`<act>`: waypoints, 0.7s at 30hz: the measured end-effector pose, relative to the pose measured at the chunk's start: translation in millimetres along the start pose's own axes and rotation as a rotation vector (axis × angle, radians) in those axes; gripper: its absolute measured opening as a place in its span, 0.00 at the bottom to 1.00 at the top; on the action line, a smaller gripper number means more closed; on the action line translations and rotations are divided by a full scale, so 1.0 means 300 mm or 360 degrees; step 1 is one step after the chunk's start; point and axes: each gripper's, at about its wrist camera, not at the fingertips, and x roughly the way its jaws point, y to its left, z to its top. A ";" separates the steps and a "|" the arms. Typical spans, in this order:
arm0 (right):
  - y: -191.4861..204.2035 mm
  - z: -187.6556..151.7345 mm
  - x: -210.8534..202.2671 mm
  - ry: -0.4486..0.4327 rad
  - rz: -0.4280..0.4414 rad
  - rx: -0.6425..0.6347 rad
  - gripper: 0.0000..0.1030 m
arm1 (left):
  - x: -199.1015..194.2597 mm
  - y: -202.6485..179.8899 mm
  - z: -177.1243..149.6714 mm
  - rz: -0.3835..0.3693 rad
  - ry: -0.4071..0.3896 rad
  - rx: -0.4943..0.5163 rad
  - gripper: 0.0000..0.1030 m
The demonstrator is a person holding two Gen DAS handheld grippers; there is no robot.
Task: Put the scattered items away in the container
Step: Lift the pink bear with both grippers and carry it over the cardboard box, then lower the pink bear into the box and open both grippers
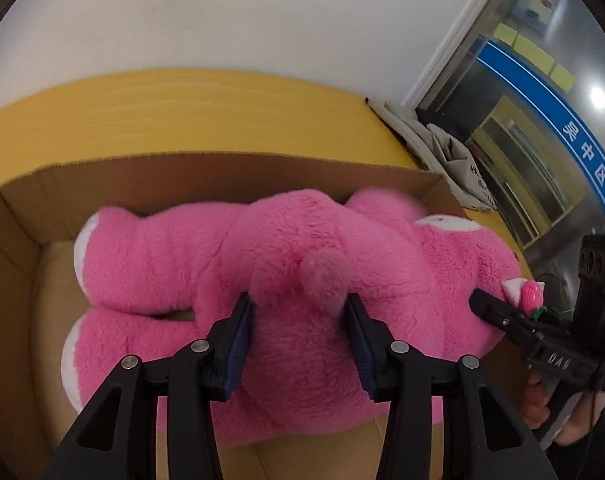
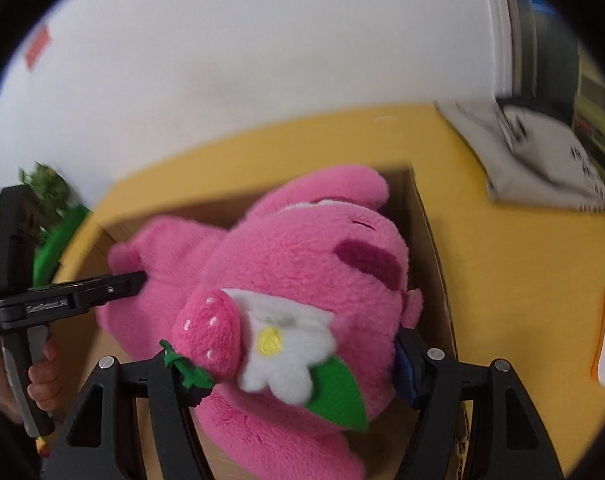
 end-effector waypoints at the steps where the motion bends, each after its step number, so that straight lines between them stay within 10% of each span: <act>1: -0.020 0.007 0.000 -0.0006 0.0036 0.0052 0.67 | -0.006 -0.001 0.007 0.0005 0.0001 -0.0009 0.50; 9: -0.021 0.052 0.043 0.0030 0.0005 0.0086 0.90 | -0.083 0.025 0.014 0.0112 -0.0016 -0.0063 0.70; 21: 0.109 -0.177 -0.495 -0.0290 -0.0053 -0.0234 1.00 | -0.813 -0.175 -0.333 0.0622 -0.0527 0.0292 1.00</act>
